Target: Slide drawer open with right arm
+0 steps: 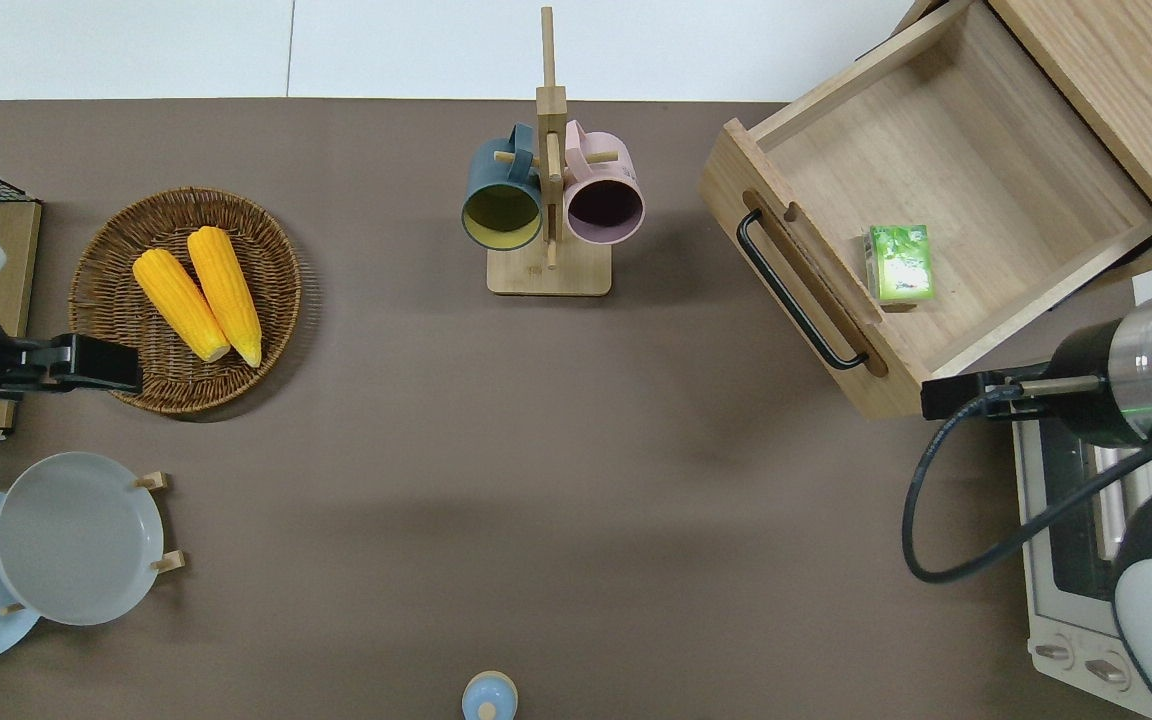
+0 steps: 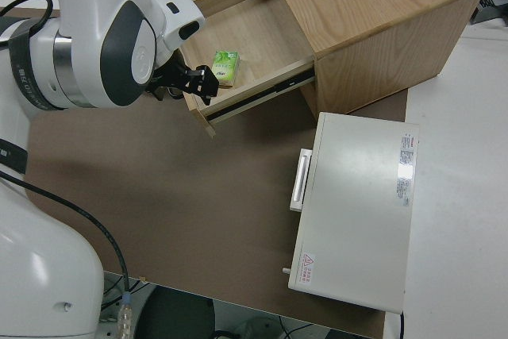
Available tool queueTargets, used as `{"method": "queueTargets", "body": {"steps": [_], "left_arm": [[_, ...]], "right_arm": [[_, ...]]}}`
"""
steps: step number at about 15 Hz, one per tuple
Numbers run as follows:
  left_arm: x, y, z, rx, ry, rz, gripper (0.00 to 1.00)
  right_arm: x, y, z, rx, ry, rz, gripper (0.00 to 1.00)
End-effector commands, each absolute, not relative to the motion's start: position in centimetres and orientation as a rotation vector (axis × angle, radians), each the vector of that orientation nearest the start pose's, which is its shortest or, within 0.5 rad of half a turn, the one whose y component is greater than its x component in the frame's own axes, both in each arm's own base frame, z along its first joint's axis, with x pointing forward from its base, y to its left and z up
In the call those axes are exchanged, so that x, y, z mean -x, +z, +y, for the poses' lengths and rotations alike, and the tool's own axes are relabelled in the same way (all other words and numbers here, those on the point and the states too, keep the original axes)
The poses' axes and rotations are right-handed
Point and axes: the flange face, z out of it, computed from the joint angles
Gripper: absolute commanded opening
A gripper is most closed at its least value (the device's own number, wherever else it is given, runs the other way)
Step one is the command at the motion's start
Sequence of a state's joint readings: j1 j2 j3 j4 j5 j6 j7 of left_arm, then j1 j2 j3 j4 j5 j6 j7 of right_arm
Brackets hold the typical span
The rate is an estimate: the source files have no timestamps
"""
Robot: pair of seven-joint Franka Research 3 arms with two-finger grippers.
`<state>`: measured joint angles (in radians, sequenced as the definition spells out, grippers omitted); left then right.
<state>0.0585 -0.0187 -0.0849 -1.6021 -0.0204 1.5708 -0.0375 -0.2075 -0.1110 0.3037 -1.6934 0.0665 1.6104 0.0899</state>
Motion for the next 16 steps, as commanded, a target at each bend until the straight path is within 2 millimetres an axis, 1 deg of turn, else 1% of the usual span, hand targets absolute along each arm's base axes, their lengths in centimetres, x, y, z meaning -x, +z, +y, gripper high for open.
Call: {"method": "queueTargets", "body": {"steps": [1, 10, 14, 16], "left_arm": [[-54.5, 62.5, -1.7, 3.147, 0.012, -0.002, 1.00], [-54.5, 62.5, -1.7, 3.147, 0.012, -0.003, 1.00], [-54.5, 62.4, -1.6, 3.147, 0.015, -0.005, 1.00], [-54.5, 62.4, -1.6, 3.147, 0.015, -0.005, 1.00]], "right_arm": [[-51.2, 62.5, 5.8, 3.078, -0.026, -0.002, 0.987], [-51.4, 62.5, 4.8, 3.156, -0.037, 0.020, 0.987], [-51.2, 63.1, 4.7, 3.196, -0.062, 0.008, 0.987], [-51.2, 63.5, 4.1, 3.202, -0.073, 0.027, 0.987]]}}
